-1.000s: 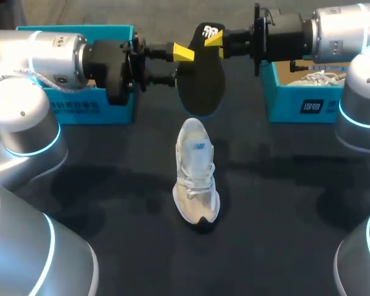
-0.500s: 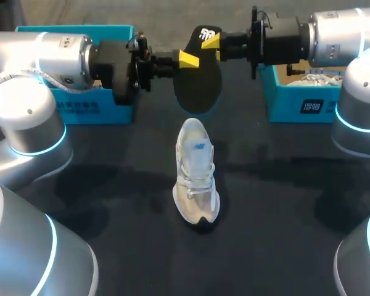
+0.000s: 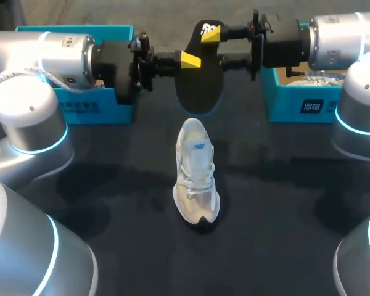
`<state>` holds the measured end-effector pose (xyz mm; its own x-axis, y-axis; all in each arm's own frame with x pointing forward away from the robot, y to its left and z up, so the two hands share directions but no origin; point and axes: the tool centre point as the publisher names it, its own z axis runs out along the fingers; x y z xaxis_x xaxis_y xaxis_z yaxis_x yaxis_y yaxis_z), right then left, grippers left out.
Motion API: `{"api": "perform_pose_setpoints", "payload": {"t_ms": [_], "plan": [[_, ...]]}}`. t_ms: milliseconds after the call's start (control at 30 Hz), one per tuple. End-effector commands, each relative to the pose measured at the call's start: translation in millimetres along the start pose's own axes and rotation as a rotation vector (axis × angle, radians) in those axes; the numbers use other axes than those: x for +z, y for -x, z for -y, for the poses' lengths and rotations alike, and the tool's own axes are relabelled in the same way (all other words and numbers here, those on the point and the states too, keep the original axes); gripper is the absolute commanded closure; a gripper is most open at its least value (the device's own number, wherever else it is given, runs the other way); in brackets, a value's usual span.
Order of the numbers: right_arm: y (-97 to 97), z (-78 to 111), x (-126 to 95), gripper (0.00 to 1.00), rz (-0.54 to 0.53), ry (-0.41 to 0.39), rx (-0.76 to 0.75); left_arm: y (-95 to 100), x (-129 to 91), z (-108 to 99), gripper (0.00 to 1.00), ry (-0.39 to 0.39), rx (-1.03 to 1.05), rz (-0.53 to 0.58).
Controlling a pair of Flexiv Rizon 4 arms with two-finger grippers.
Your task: Take the shoe out of the shoebox, open the shoe tongue, remove and reinsert the insole, then place the shoe into the shoebox
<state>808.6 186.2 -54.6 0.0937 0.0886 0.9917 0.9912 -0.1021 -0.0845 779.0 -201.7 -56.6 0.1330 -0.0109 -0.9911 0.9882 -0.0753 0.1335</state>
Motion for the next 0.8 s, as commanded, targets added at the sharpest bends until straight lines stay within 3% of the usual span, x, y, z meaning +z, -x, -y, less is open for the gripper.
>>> {"api": "perform_pose_setpoints", "payload": {"t_ms": [33,367,800], "plan": [[7.0,12.3,-22.6,0.0,-0.006,0.005,-0.028,0.3,-6.1,1.6,1.0,0.008,0.002,0.001],[15.6,33.4,-65.2,0.0,0.027,0.016,-0.135,0.5,-16.9,2.1,1.0,0.028,-0.008,0.001],[23.9,37.1,-99.6,0.0,0.008,0.059,-0.163,-1.3,-17.5,-0.8,1.0,0.037,-0.03,-0.022]]}}
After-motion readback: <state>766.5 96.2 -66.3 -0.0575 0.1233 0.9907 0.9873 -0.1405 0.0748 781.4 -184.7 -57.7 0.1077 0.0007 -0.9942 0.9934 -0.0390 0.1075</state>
